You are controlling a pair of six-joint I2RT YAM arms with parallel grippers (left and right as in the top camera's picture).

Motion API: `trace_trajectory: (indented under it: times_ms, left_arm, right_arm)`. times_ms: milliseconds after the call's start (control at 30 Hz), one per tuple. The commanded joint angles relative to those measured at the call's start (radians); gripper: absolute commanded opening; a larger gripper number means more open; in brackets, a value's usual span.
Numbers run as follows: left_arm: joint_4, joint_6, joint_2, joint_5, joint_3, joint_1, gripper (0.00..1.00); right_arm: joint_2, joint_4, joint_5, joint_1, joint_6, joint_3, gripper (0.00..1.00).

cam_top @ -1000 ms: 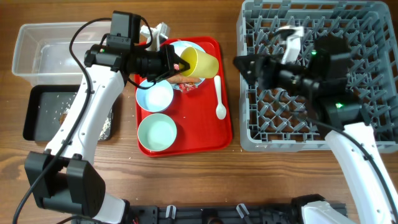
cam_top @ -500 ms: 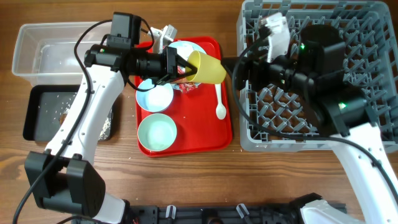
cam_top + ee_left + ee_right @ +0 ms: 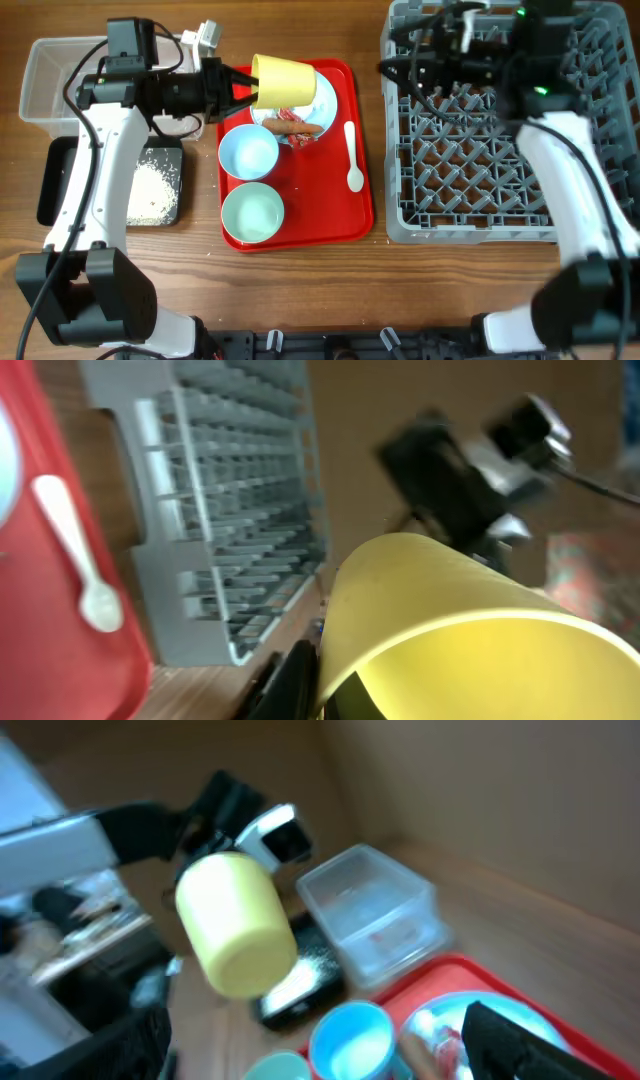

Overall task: Sort waste into correct bins and load items into the dishwasher rack
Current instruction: 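Hand the yellow cup from the left gripper to the right gripper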

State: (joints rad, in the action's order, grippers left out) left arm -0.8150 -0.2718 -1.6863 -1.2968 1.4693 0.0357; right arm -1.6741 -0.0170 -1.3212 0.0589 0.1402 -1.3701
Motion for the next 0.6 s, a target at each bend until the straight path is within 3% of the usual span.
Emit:
trace_trajectory:
  times_ms: [0,233,400,567]
  left_arm:
    - [-0.001,-0.014,0.027,-0.093,0.014,-0.001,0.04]
    - [0.007,-0.033,0.018,-0.087,0.014,-0.022,0.04]
    - [0.138,-0.160,0.017,-0.078,0.014,-0.065,0.04]
    - [0.146,-0.187,0.017,-0.036,0.014,-0.067,0.04]
  right_arm:
    - [-0.097,0.095,-0.189,0.047,0.134,-0.010,0.93]
    - [-0.106,0.122,-0.157,0.064,0.125,-0.010,0.94]
    - [-0.106,0.126,-0.146,0.064,0.125,-0.010,0.93]
    - [-0.106,0.133,-0.147,0.067,0.126,-0.010,0.92]
